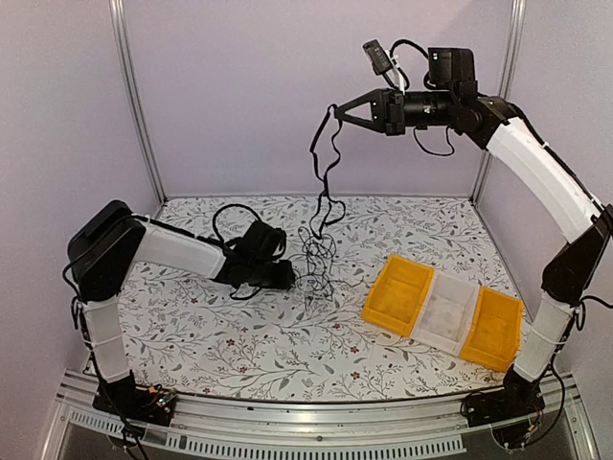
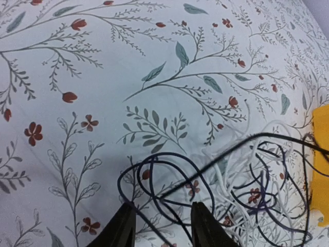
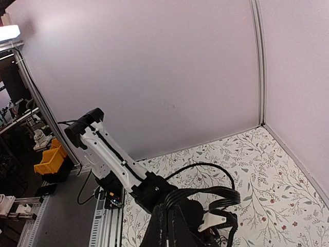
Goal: Untangle the cables
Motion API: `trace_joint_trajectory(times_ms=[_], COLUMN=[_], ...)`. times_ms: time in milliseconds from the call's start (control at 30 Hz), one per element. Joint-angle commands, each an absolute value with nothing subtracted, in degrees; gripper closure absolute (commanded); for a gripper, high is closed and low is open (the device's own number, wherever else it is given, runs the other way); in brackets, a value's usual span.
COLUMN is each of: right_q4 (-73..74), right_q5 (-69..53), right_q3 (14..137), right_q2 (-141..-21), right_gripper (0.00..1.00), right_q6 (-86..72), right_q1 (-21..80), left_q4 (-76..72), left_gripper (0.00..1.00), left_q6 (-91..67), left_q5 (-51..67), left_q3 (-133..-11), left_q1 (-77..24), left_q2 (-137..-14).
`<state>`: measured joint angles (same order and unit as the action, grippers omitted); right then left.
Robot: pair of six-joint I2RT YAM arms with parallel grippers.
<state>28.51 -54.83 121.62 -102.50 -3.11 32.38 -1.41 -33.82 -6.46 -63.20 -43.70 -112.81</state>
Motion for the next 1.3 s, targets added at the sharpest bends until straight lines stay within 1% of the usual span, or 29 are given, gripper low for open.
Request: trace_joint_trajectory(times_ms=[0, 67, 167, 267, 333, 400, 533, 600, 833, 1000, 1033, 1167, 1267], right_q4=[30.37, 29.88, 29.29, 28.98, 28.48, 27.84, 28.21, 28.35, 27.86, 28.45, 28.59, 29.57, 30.34], right_q5=[-52.78, -53.14, -53.54, -53.78, -54.06, -54.26, -53.69, -53.78, -53.82, -52.74, -52.66, -52.65, -52.37], right_q3=[117.79, 116.68, 115.63, 115.19, 115.29, 115.59, 116.66, 116.67, 116.99, 117.33, 117.39, 119.07, 121.63], right_q2=[-106.31, -107.05, -107.54, -107.75, -107.84, -107.84, -107.89, -107.68, -106.36, -104.60, -104.33, -103.40, -102.44], right_gripper=[1.00, 1.00, 1.00, 1.00, 1.00, 1.00, 1.00, 1.00, 1.00, 1.00, 1.00, 1.00, 1.00], right_q6=[-0.94, -1.70, -2.86, -3.37, -4.18, -5.13, -5.46, -5.53, -6.54, -6.48, -6.36, -5.77, -5.37], right_q1=[31.74, 31.73, 31.73, 31.77, 31.82, 31.88, 32.39, 32.52, 32.95, 32.96, 32.96, 33.17, 33.42], left_q4=[2.96, 1.30, -7.33, -16.13, -19.49, -19.55, -19.02, -20.03, -29.09, -34.08, -33.87, -32.09, -32.25], left_gripper=[0.57, 0.53, 0.48, 0.40, 0.38, 0.38, 0.40, 0.42, 0.56, 0.57, 0.59, 0.69, 0.84], left_q6=[-32.85, -32.31, -28.42, -24.22, -21.60, -19.18, -15.57, -14.60, -16.20, -18.40, -18.44, -18.71, -18.79], left_q5=[-9.10, -8.58, -5.64, -1.73, 0.72, 1.94, 2.95, 4.76, 14.62, 17.95, 18.08, 15.68, 14.76], left_q3=[-58.54, -55.09, -49.70, -45.72, -46.04, -48.55, -54.30, -57.01, -61.63, -64.00, -64.78, -66.46, -66.40], left_q1=[-43.62, -43.68, -44.01, -44.12, -44.12, -44.14, -44.09, -43.95, -44.19, -45.40, -45.73, -46.45, -46.37], left_q2=[-100.44, -95.31, -88.09, -84.04, -83.88, -85.66, -90.84, -93.47, -104.29, -110.44, -111.55, -115.82, -118.31])
